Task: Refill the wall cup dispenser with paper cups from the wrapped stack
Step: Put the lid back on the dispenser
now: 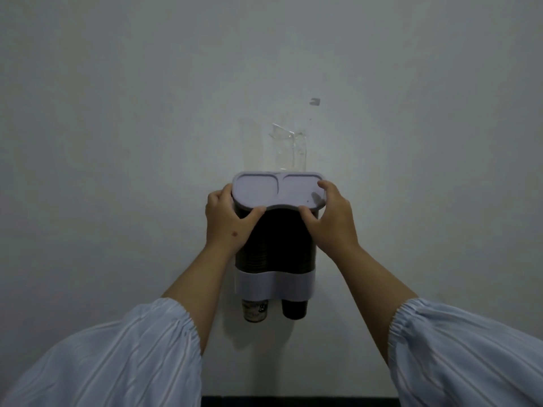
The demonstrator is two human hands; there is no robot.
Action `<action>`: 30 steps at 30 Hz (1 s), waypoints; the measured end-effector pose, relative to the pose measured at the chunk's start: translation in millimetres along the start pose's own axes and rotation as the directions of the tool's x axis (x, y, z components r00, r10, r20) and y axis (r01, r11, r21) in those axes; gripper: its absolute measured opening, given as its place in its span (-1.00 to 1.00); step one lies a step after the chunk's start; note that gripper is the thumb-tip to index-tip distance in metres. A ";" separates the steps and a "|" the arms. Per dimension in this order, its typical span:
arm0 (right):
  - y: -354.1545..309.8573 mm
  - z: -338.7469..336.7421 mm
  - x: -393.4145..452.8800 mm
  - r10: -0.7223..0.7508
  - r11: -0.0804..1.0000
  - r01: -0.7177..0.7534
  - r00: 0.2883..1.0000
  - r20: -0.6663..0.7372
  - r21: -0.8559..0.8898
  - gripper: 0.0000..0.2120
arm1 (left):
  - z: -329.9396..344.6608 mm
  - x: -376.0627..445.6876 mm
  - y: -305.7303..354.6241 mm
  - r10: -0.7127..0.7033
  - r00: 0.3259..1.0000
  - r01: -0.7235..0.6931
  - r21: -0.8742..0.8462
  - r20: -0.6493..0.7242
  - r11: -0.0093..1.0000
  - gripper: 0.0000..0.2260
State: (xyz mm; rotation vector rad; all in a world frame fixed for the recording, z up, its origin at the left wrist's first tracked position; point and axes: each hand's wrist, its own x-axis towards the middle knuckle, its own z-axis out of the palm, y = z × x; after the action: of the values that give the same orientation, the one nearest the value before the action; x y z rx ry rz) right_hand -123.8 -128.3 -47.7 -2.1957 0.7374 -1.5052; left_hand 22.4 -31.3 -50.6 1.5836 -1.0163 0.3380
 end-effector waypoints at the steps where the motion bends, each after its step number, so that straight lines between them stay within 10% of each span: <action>1: 0.7 1.3 3.1 0.007 1.000 -0.007 1.000 0.004 0.000 -0.43 | 0.5 3.8 -0.9 -0.007 1.000 0.007 0.004 0.006 1.000 -0.45; 17: 10.8 14.7 23.7 0.049 0.998 -0.048 0.999 0.019 -0.052 -0.59 | 13.6 23.1 -19.2 -0.145 0.986 0.154 -0.118 0.077 0.981 -0.26; 30: 19.3 18.8 22.3 0.035 0.994 -0.032 0.999 0.031 -0.108 -0.48 | 16.9 24.9 -23.0 -0.200 0.969 0.237 -0.318 0.143 0.918 -0.69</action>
State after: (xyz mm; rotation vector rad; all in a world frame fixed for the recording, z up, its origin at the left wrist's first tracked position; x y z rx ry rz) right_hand -103.9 -157.0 -49.1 -2.2686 0.8587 -1.4401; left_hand 49.1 -58.0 -53.2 1.3977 -0.9114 -0.0747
